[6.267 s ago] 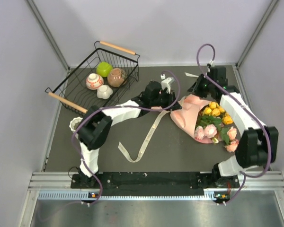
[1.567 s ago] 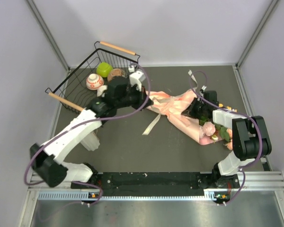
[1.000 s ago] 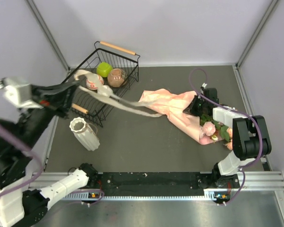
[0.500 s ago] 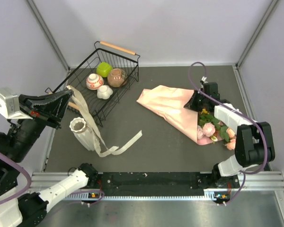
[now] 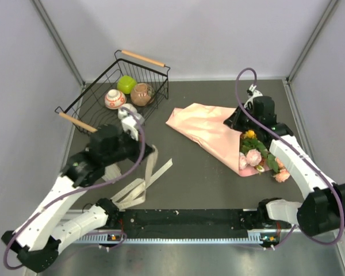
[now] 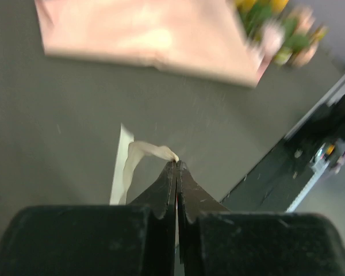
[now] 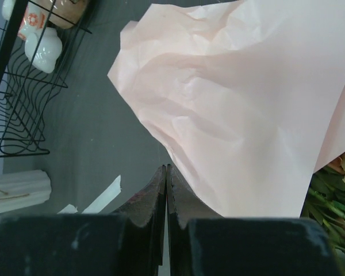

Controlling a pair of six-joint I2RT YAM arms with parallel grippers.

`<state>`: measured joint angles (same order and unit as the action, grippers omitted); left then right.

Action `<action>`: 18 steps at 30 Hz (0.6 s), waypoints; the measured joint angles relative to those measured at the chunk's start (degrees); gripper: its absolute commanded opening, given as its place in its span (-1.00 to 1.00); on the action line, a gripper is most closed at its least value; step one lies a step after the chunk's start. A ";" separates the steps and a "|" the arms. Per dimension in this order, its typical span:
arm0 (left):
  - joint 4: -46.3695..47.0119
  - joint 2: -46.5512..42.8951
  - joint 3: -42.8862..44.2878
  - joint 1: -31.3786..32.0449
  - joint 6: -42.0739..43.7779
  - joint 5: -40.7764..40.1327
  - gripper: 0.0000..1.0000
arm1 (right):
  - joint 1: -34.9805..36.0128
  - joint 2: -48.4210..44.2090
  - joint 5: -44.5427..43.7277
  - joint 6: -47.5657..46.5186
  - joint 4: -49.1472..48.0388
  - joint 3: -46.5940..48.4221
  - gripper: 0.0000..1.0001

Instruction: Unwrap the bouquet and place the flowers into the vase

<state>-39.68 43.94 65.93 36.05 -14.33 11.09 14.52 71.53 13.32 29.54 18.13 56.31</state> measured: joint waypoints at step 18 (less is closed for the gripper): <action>11.56 10.97 -26.18 -0.02 -7.98 0.96 -0.18 | -0.31 -5.75 -0.70 -1.51 4.20 -4.26 -0.81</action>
<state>-28.12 54.92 39.75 36.03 -22.31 12.05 14.22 65.78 12.62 28.03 22.33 52.05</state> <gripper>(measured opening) 0.026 0.057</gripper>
